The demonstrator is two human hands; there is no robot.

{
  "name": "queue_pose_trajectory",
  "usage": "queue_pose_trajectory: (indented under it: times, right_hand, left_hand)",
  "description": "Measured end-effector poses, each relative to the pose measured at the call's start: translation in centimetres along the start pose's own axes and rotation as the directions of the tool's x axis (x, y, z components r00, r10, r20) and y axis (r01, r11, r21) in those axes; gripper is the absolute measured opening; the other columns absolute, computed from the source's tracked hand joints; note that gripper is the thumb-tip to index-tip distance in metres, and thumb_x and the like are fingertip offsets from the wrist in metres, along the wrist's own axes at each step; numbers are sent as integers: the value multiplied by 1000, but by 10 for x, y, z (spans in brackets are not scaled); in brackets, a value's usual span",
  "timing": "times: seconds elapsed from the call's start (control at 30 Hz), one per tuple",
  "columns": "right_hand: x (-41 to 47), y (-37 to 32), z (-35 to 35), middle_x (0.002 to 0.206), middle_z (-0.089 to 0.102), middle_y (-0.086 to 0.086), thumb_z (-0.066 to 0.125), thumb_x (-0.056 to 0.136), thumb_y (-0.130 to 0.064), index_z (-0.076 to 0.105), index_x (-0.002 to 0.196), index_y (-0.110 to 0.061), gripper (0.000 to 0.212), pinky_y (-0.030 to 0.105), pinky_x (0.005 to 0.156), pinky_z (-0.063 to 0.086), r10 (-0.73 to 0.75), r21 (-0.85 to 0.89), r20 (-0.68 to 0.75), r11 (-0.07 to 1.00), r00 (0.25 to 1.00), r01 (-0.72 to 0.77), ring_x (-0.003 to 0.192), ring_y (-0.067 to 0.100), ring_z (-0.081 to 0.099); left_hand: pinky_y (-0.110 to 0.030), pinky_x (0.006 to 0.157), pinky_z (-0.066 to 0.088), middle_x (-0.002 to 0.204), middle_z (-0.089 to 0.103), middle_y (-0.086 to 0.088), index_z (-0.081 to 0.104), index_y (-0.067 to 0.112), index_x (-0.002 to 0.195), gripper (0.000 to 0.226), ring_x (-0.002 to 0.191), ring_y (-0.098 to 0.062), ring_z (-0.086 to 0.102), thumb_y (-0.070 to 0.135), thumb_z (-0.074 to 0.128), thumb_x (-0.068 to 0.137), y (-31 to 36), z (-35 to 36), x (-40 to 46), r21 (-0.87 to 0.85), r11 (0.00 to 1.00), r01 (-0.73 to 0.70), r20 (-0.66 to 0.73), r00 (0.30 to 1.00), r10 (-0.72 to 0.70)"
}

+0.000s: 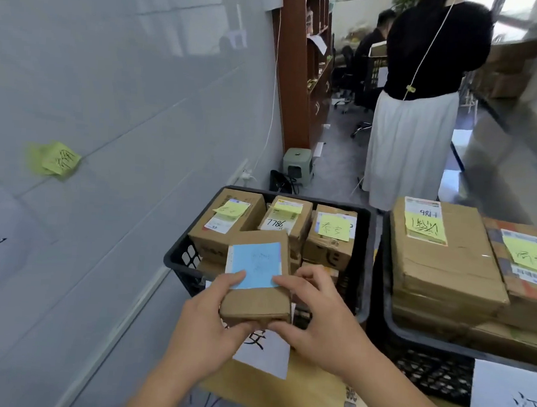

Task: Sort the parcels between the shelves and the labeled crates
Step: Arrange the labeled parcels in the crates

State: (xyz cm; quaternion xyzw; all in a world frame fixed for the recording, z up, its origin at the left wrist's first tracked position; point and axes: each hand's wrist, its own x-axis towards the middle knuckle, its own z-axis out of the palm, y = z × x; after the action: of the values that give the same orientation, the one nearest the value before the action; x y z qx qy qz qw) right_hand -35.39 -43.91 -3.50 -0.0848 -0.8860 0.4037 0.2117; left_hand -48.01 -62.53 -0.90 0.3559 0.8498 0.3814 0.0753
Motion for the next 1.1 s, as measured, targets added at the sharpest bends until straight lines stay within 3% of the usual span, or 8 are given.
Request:
queue_pose_trajectory:
  times: [0.2,0.37,0.43,0.57,0.77,0.87,0.93,1.1]
  right_hand:
    - [70,-1,22,131,32,-25,78,84,-49,38,143,-52,71,31,102,51,76,-69,3,995,997,-76,122,2,48]
    - [129,6,28,131,30,-26,79,85,-48,36,145,-50,73,26,106,43,212,-151,-60,964,976,-218,124,-3,42]
    - [150,13,26,132,29,-22,81,82,-50,33,147,-49,80,28,106,43,283,-210,-96,931,954,-297,122,0,40]
    - [186,30,19,151,17,-16,86,71,-58,18,153,-55,106,41,117,37,427,-354,-97,829,899,-432,145,17,24]
    - [241,47,21,170,-11,-8,89,62,-54,-3,155,-58,131,54,124,17,535,-659,94,666,840,-350,156,31,-13]
    - [261,53,20,170,-17,-3,91,61,-53,-11,155,-56,139,59,124,12,586,-723,143,612,798,-320,156,35,-15]
    - [269,57,21,171,-16,0,91,61,-56,-13,155,-54,140,60,125,9,591,-740,165,604,790,-297,157,36,-13]
    - [259,65,32,172,-10,0,86,64,-61,-8,158,-49,134,58,126,8,575,-723,161,622,802,-301,157,36,-8]
  left_hand:
    - [-9,72,49,118,53,30,42,58,124,76,102,4,59,35,91,70,-51,-40,65,-33,999,11,25,1000,-11]
    - [-10,72,43,120,61,12,46,54,124,76,102,-8,61,26,91,70,-99,-71,115,-82,996,43,45,998,-40]
    - [-10,72,41,117,62,12,47,54,123,75,97,-2,59,25,92,70,-113,-79,130,-91,994,60,51,997,-55]
    - [-12,75,41,116,62,15,48,56,123,77,97,2,58,25,92,69,-135,-87,153,-100,992,75,88,994,-66]
    - [-21,76,44,117,61,13,46,59,121,77,98,-13,61,28,93,68,-147,-82,180,-98,994,49,131,991,-36]
    - [-16,73,44,117,58,22,46,57,124,79,98,-7,59,29,93,67,-146,-80,188,-96,995,7,131,991,6]
    - [-15,71,43,117,57,20,45,60,122,80,92,-7,59,29,93,67,-146,-78,193,-95,995,7,145,989,7]
    - [-9,72,41,122,56,16,42,60,121,79,102,-6,57,28,92,69,-142,-69,198,-93,996,-5,167,986,21]
